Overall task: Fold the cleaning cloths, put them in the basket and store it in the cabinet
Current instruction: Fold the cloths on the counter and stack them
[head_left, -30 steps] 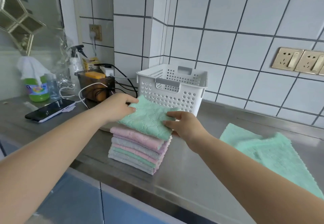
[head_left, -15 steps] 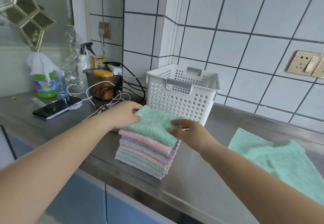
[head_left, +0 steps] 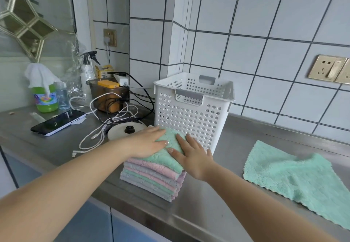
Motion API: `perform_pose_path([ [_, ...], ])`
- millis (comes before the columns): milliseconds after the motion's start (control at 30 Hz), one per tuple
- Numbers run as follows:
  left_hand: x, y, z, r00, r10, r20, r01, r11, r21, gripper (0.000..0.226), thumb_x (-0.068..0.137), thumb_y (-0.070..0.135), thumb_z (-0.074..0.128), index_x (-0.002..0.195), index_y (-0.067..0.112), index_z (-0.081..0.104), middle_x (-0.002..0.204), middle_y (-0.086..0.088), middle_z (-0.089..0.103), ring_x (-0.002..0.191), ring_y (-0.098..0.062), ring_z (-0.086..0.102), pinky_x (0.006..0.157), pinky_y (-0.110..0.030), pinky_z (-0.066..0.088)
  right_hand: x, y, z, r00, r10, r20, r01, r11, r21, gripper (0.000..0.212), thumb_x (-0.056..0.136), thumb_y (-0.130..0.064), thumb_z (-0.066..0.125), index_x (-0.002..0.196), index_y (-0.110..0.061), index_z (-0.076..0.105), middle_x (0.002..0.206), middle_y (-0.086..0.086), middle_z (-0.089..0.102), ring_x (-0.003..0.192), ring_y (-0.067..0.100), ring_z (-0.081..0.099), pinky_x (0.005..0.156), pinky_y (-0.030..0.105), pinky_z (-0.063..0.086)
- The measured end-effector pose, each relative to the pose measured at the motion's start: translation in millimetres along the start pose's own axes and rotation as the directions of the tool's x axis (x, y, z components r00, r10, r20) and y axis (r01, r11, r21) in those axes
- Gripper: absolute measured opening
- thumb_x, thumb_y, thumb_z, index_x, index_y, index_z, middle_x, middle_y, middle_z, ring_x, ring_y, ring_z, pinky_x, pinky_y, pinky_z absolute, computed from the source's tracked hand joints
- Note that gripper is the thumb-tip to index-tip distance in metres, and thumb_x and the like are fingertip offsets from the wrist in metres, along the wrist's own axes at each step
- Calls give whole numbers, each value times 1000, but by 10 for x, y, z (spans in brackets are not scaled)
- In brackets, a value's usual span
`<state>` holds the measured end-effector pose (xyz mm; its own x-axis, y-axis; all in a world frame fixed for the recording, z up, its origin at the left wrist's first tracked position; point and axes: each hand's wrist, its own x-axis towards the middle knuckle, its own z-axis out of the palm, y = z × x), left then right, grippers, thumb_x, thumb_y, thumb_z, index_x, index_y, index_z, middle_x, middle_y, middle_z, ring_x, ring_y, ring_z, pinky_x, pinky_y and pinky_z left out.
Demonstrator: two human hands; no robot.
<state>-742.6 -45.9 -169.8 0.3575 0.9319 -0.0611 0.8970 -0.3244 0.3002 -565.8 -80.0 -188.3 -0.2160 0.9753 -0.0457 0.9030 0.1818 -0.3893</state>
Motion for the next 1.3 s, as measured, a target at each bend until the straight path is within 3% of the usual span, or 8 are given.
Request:
perform_pose_path([
  [133,-26,74,-51,997,-27,-69,27,1000,-3,60,95,48,39,149,25,22,158,2,15,145,-15,13,118,-33,12,-20,52,8,996,-29,-88,33,998,47,68,91,-64,29,149,-35,11,159,-4,3,146,16,1,116,53,-1],
  [233,-89,326,-133,953,17,-304,-21,1000,-7,48,91,42,50,137,27,45,140,5,47,127,-15,45,106,-34,37,-98,193,-78,930,-108,-350,158,981,116,67,83,-64,42,141,-32,37,149,-5,35,138,13,29,114,50,16],
  [367,-36,930,-87,912,184,-368,-184,982,35,32,89,37,50,119,30,58,116,12,62,107,-11,56,92,-35,46,-303,632,-263,874,-88,-477,192,966,174,45,86,-34,63,129,-28,52,129,-5,53,121,14,49,106,40,33],
  [500,178,1448,159,917,284,-282,-279,959,56,25,88,37,50,110,31,61,107,14,64,102,-10,58,88,-34,47,-571,1161,-387,864,-1,-503,98,981,167,44,86,-31,64,128,-27,52,125,-2,52,116,19,51,101,37,38],
  [733,548,2168,859,897,428,-113,-418,903,102,29,93,34,48,118,27,59,118,11,60,112,-12,54,89,-26,43,-1321,2321,-642,862,185,-472,-152,983,107,28,90,-28,60,117,-31,61,122,-14,50,108,10,54,81,16,34],
  [933,804,2462,1303,883,469,-2,-459,866,198,34,91,44,50,122,31,57,119,14,54,113,-12,51,83,-24,39,-1907,3164,-825,888,371,-270,-385,923,3,27,88,-36,61,114,-31,65,120,-12,58,107,9,56,87,22,42],
  [1067,899,2449,1432,887,460,-31,-449,877,174,31,87,50,55,112,34,62,107,15,53,102,-11,52,83,-27,43,-2009,3341,-802,925,304,-227,-332,938,-98,26,87,-38,61,112,-32,67,120,-14,57,111,8,54,94,24,42],
  [1300,973,2426,1530,827,533,-177,-491,839,234,20,90,20,46,102,23,62,105,10,57,99,-17,55,72,-26,39,-1948,3353,-754,896,203,-395,-301,932,-203,19,94,-27,48,104,-21,62,101,-5,66,91,19,60,70,25,40],
])
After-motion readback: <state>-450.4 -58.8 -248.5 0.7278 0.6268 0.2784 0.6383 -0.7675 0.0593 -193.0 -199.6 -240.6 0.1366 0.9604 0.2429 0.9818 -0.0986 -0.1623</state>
